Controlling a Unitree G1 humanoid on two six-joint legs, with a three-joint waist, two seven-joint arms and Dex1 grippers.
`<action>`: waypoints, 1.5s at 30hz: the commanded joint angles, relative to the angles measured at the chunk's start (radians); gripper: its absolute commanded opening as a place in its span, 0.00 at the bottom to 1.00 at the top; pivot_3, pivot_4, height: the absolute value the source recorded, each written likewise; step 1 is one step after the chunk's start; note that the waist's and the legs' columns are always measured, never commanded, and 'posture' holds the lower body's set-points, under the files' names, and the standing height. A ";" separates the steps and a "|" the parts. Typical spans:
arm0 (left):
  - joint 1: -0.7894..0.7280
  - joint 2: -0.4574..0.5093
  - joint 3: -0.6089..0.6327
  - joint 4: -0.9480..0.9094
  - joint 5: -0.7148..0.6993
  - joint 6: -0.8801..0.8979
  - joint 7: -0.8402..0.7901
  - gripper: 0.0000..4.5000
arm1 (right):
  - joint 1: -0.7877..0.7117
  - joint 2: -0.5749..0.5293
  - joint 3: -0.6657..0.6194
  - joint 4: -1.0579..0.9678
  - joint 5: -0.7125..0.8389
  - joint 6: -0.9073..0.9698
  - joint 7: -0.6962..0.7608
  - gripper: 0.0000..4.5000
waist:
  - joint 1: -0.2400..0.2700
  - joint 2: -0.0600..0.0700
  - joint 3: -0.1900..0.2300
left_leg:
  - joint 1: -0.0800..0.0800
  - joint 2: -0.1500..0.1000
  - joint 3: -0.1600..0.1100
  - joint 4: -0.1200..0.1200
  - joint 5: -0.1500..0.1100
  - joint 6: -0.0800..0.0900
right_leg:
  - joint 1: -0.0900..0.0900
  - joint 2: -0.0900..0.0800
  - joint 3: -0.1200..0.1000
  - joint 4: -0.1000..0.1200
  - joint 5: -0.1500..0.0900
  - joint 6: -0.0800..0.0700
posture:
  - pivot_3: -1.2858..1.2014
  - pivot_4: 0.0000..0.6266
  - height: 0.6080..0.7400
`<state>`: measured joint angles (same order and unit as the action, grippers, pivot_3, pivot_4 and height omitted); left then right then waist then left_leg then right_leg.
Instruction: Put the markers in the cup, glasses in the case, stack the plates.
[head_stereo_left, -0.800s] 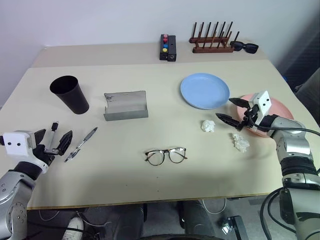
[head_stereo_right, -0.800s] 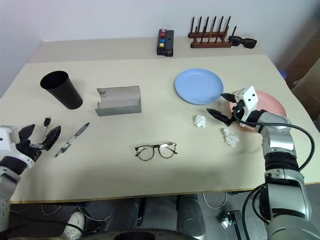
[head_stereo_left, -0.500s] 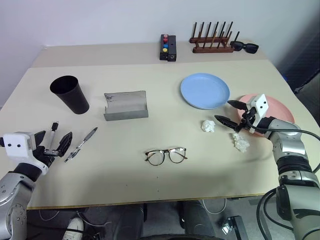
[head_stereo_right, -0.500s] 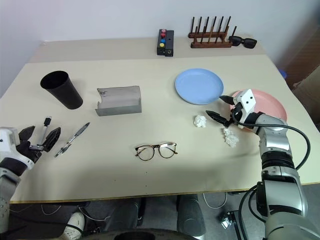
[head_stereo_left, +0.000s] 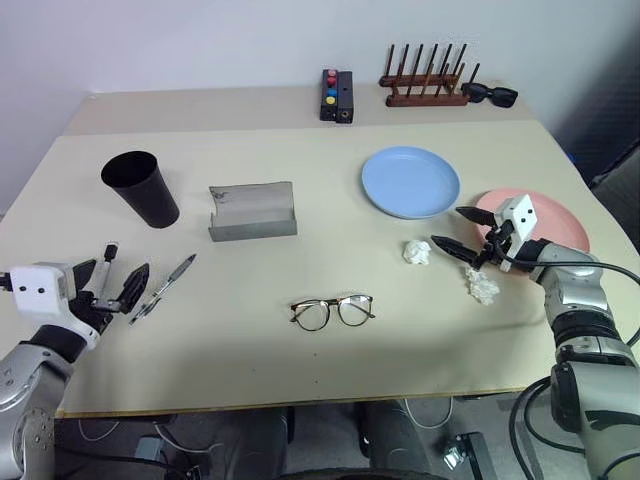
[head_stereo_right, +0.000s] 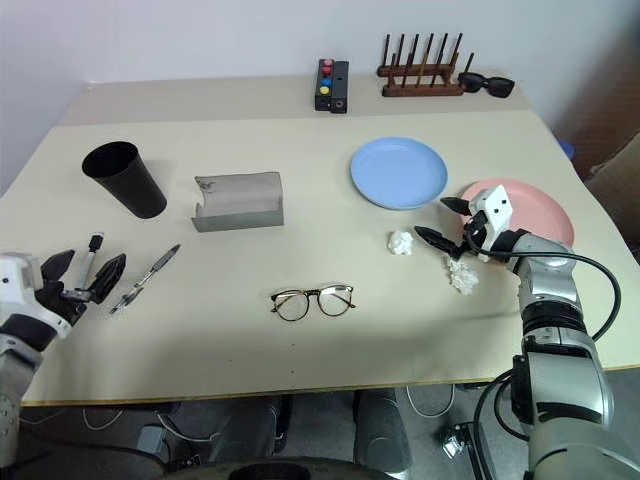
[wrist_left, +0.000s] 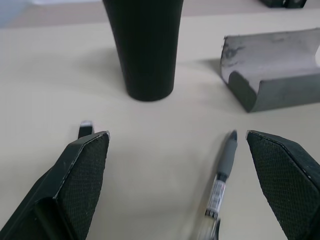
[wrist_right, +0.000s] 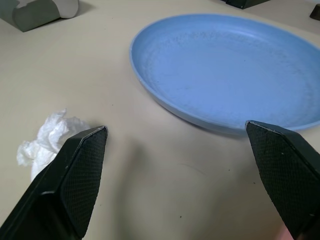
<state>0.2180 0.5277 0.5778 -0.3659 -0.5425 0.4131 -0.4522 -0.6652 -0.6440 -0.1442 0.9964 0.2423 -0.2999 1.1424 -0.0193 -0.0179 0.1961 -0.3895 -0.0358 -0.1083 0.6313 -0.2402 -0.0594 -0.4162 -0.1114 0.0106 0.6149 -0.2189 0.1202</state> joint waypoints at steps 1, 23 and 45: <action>-0.015 0.016 0.005 -0.009 -0.006 0.000 -0.006 1.00 | -0.037 0.007 -0.020 0.051 -0.004 -0.053 0.012 1.00 | -0.001 0.000 0.000 | 0.000 0.000 0.000 0.000 0.000 0.000 | 0.000 0.000 0.000 0.000 0.000 0.000 | 0.52 0.24 0.95; -0.110 0.075 -0.140 0.007 0.034 0.109 -0.028 1.00 | 0.168 0.107 0.083 -0.899 0.103 0.435 -0.166 1.00 | -0.002 0.001 0.000 | 0.000 0.000 -0.001 -0.001 0.000 0.000 | -0.001 0.001 0.001 0.001 0.000 0.000 | 0.52 0.24 0.95; -0.236 0.069 0.002 0.243 0.138 0.216 0.261 1.00 | 0.139 0.304 0.317 -1.204 0.221 0.675 -0.169 1.00 | 0.002 0.000 -0.001 | 0.000 0.000 -0.002 -0.001 0.000 0.000 | -0.003 0.001 0.000 0.002 0.002 0.003 | 0.52 0.24 0.95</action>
<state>-0.0057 0.5794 0.5697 -0.1280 -0.4168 0.6220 -0.1985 -0.5003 -0.3542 0.1550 -0.1612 0.4265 0.3641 0.9543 -0.0175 -0.0182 0.1955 -0.3899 -0.0355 -0.1100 0.6304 -0.2402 -0.0595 -0.4191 -0.1105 0.0105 0.6169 -0.2171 0.1236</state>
